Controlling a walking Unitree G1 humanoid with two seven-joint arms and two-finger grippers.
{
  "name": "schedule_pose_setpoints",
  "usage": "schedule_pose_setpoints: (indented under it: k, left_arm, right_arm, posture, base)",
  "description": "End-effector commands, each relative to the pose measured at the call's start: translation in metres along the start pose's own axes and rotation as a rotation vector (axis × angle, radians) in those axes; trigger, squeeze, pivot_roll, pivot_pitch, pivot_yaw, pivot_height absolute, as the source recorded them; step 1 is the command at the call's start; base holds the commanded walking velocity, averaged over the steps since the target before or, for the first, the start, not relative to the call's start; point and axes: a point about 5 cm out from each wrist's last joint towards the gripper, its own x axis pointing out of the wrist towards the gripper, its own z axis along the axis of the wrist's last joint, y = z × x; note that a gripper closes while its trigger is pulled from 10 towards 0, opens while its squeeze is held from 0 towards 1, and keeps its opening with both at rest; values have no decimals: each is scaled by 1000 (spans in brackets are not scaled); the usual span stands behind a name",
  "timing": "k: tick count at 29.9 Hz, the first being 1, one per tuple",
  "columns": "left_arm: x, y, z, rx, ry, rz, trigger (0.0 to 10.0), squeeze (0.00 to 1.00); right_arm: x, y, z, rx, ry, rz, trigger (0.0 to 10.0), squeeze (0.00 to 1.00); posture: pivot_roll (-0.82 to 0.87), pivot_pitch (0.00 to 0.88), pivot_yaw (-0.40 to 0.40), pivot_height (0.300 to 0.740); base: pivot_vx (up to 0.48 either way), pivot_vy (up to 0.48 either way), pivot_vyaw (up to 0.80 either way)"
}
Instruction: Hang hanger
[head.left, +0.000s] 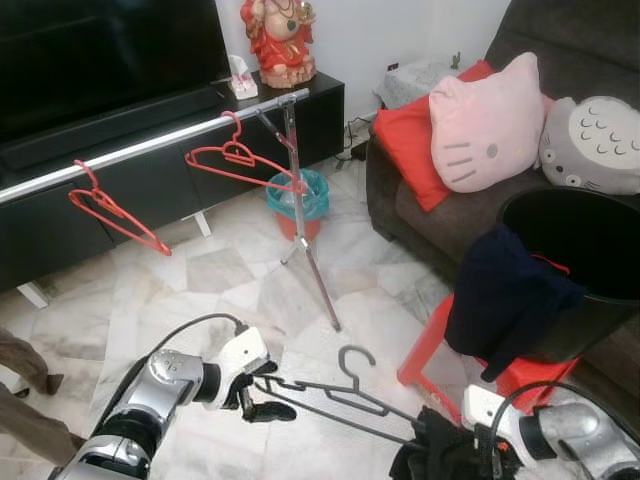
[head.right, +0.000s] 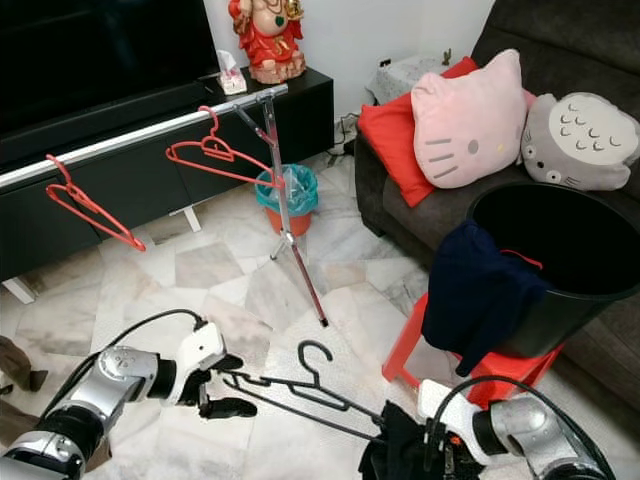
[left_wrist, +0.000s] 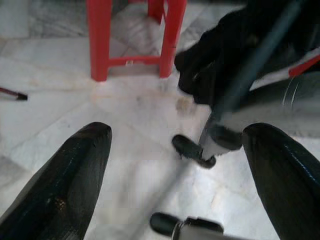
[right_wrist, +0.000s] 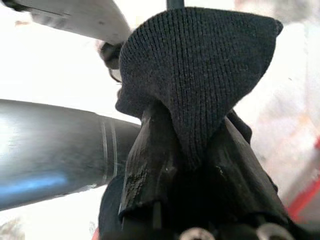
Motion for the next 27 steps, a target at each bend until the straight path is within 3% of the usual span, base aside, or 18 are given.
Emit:
schedule_pose_setpoints:
  k: [1, 9, 23, 24, 25, 26, 27]
  left_arm:
    - [3, -2, 3, -14, -26, -5, 10000, 0]
    - [12, -6, 11, -24, -64, -21, 10000, 0]
    - [16, -13, 14, -39, -76, -74, 10000, 0]
    - [16, -14, 14, -42, -78, -83, 8588, 0]
    - [17, -14, 14, -42, -79, -84, 8588, 0]
    - [17, -14, 14, -41, -77, -84, 6510, 0]
    - [17, -14, 14, -40, -78, -86, 3490, 0]
  right_arm:
    - [-2, -3, 9, -42, -7, 26, 10000, 0]
    - [3, -2, 15, -61, -14, 46, 10000, 0]
    - [14, -7, 29, -84, -49, 25, 10000, 0]
    - [16, -7, 30, -86, -50, 27, 10000, 0]
    - [17, -7, 31, -87, -51, 28, 10000, 0]
    - [17, -7, 32, -89, -56, 32, 10000, 0]
    - [18, -7, 32, -90, -57, 33, 10000, 0]
  posture:
    - [-53, 10, 60, 740]
    - [-51, 8, 59, 740]
    - [-47, 11, 62, 740]
    - [-48, 9, 62, 740]
    - [-48, 9, 62, 740]
    - [-48, 9, 62, 740]
    - [-49, 5, 62, 740]
  base:
    - [0, 0, 0]
    - [0, 0, 0]
    - [0, 0, 0]
    - [0, 0, 0]
    - [0, 0, 0]
    - [0, 0, 0]
    - [0, 0, 0]
